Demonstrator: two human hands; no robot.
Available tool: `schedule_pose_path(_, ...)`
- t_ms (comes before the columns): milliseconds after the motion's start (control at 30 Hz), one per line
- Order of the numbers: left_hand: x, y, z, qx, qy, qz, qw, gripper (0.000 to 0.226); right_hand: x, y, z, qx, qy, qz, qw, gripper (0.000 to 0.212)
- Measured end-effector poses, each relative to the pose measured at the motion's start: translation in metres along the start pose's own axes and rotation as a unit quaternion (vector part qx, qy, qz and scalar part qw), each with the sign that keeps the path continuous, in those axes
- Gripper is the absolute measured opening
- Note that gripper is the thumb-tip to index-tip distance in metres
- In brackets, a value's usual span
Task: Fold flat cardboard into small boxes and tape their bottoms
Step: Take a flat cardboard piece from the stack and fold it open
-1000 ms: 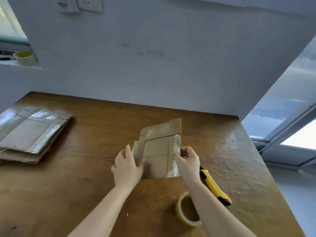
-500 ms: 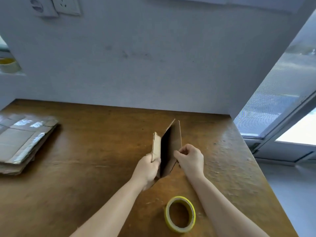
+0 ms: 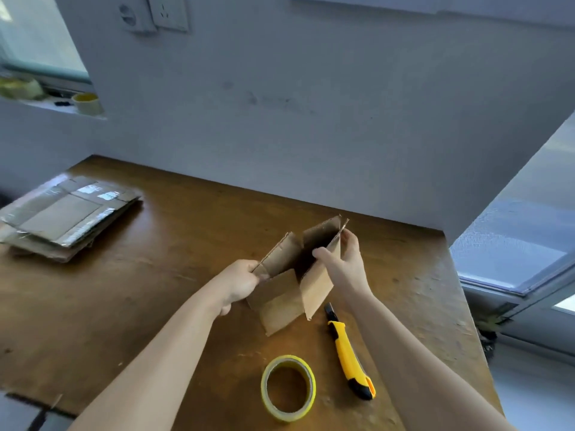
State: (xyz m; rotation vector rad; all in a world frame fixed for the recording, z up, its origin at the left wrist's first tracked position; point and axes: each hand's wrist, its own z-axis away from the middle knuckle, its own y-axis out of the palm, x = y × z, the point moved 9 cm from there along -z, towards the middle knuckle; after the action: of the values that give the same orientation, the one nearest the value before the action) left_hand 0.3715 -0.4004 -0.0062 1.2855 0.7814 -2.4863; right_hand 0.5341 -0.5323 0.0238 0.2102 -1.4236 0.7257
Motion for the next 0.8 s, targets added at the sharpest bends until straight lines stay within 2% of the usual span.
schedule_pose_path(133, -0.004, -0.005, 0.0, 0.004, -0.005, -0.033, 0.999, 0.016, 0.007, -0.011, -0.004, -0.03, -0.006, -0.022, 0.999, 0.076)
schedule_pose_path(267, -0.005, -0.027, -0.006, -0.068, -0.02, -0.043, 0.997, 0.041, 0.007, -0.01, -0.008, -0.014, -0.011, 0.079, 0.997, 0.015)
schedule_pose_path(333, -0.008, -0.039, -0.008, -0.126, -0.005, -0.099, 0.987, 0.033, 0.007, -0.001, -0.007, 0.027, -0.034, 0.133, 0.99, 0.015)
schedule_pose_path(400, -0.015, -0.053, -0.005, -0.213, 0.011, -0.192, 0.958, 0.027, 0.007, 0.007, -0.006, 0.046, -0.06, 0.183, 0.98, 0.018)
schedule_pose_path(467, -0.017, -0.062, 0.0, -0.282, 0.009, -0.224, 0.933, 0.038, 0.007, 0.01, -0.004, 0.039, -0.066, 0.215, 0.974, 0.018)
schedule_pose_path(533, -0.013, -0.064, 0.003, -0.303, 0.007, -0.164, 0.939, 0.061, 0.008, 0.012, -0.003, 0.027, -0.076, 0.239, 0.968, 0.02)
schedule_pose_path(600, -0.01, -0.062, 0.004, -0.313, 0.025, -0.058, 0.948, 0.068, 0.009, 0.013, -0.002, 0.017, -0.089, 0.264, 0.96, 0.023)
schedule_pose_path(667, -0.013, -0.06, 0.009, -0.335, 0.064, -0.022, 0.94, 0.055, 0.009, 0.016, -0.002, 0.019, -0.099, 0.282, 0.954, 0.026)
schedule_pose_path(733, -0.016, -0.059, 0.018, -0.362, 0.119, -0.036, 0.924, 0.033, 0.008, 0.023, -0.001, 0.043, -0.115, 0.305, 0.944, 0.027)
schedule_pose_path(800, -0.014, -0.054, 0.022, -0.349, 0.169, -0.075, 0.919, 0.01, 0.008, 0.031, 0.001, 0.071, -0.149, 0.34, 0.926, 0.035)
